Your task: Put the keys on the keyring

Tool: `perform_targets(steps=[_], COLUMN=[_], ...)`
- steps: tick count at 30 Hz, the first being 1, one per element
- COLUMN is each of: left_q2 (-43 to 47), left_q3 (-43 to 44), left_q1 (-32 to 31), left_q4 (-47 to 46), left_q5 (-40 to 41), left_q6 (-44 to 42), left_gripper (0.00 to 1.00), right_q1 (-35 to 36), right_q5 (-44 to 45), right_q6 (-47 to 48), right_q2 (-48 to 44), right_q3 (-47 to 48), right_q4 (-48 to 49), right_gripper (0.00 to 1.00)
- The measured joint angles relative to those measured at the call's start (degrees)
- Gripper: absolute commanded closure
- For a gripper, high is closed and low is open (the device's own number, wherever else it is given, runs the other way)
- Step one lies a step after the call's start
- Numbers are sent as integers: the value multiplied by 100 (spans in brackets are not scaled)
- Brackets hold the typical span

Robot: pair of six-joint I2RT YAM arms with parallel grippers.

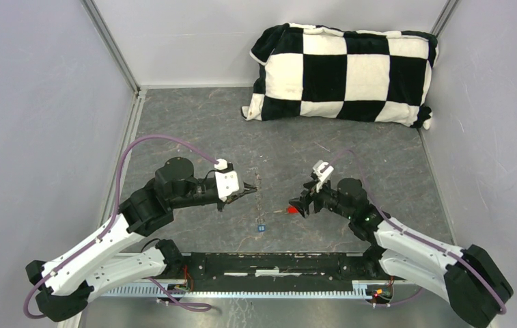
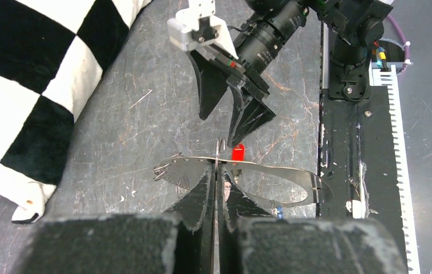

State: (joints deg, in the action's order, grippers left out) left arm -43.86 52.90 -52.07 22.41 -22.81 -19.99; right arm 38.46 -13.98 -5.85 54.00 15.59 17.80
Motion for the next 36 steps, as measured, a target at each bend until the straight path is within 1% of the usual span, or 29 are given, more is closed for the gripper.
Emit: perform_targets(steps=[1,2,3,4,5,6,7,9,12,13,14,16,19,21,24,26,28,31,36], left_q2=[-2,-9,-9,-9,-9,-9,-11,-20,-31,-28,-28,-28,-28,-28,-28,-28,-28,-28,-26], left_q3=[2,4,7,9,9,9,11,24,61,68,72,74,76,79,79,79,79,79,79], left_q1=[0,7,13,22,24,26,24,24,26,26,26,26,26,26,26,26,26,26,26], left_q4=[0,0,0,-2,-4,-4,-2,-2,0,-2,-4,-4,-2,-2,-4,-4,-4,-4,-4], left_q5=[2,2,4,4,9,11,13,17,22,20,22,22,24,24,24,24,24,22,22], left_q6=[13,26,37,48,57,61,63,63,63,63,66,66,66,66,66,66,66,66,68], left_gripper=[98,98,98,98,98,98,98,98,98,98,98,98,98,98,98,98,98,98,98], right_q1=[0,0,0,0,-7,-7,-7,-9,-7,-7,-11,-13,52,238,903,1425,1749,2046,2420], right_q5=[90,144,170,190,203,201,184,101,184,267,278,262,387,782,1659,2159,2487,2964,3626], right_q6=[-118,-216,-293,-350,-426,-450,-485,-417,-649,-809,-896,-944,-1093,-1213,-1394,-1552,-1676,-1821,-2041], right_q2=[-151,-267,-295,-236,-96,74,208,402,227,155,166,361,1049,1217,1233,1233,1261,1519,2186], right_q3=[-107,-199,-243,-245,-208,-136,-55,221,525,645,721,916,1366,1458,1447,1414,1379,1379,1458], right_q4=[116,223,295,352,372,313,208,-111,-332,-389,-389,-492,-999,-1327,-1709,-1773,-1764,-1727,-1899], right_gripper=[32,52,63,63,46,3,2,2,2,11,24,30,35,34,36,40,44,52,60])
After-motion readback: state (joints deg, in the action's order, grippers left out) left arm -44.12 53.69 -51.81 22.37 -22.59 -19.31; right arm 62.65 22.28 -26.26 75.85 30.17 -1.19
